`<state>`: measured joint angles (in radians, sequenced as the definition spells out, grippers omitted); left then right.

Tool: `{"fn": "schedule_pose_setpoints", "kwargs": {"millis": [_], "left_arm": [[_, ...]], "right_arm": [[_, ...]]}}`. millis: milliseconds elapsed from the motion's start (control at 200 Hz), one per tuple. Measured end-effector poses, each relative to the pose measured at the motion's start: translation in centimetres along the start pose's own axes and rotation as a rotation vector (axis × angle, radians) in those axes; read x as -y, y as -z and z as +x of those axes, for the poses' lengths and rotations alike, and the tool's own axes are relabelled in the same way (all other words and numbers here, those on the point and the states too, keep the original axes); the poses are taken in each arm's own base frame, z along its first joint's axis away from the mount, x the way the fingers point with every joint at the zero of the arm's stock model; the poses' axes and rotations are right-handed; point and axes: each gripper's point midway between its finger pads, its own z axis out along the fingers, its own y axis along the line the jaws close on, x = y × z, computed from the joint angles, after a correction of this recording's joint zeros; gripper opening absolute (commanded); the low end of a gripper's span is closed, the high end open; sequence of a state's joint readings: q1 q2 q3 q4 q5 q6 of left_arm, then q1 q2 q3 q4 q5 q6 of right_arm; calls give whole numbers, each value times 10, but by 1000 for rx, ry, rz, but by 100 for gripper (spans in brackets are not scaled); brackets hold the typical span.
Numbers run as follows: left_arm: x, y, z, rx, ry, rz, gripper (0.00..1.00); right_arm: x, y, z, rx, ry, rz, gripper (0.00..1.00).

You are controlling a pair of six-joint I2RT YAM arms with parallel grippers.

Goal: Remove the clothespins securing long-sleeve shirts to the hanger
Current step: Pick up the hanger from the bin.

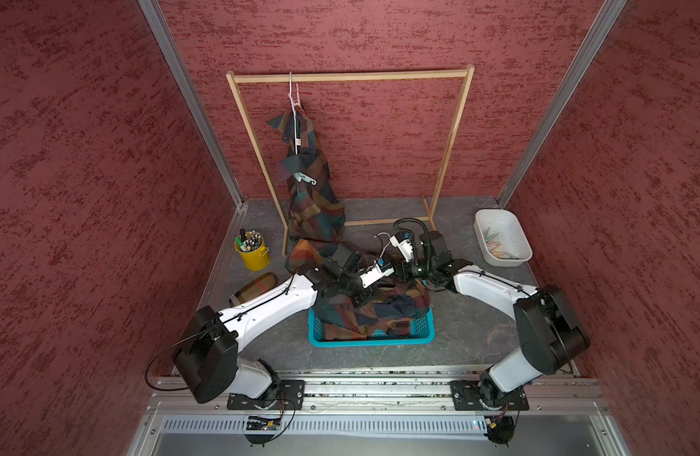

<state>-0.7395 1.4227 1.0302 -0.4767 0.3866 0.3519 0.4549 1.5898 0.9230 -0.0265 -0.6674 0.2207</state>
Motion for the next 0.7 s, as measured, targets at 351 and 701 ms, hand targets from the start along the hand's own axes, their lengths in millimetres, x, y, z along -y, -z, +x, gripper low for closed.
{"fn": "schedule_pose_setpoints", "kwargs": {"millis": [351, 701], "left_arm": [[-4, -3, 6, 1, 23, -7, 0], [-7, -8, 16, 6, 61, -10, 0]], "right_arm": [[-3, 9, -16, 64, 38, 50, 12], [-2, 10, -27, 110, 17, 57, 41]]}}
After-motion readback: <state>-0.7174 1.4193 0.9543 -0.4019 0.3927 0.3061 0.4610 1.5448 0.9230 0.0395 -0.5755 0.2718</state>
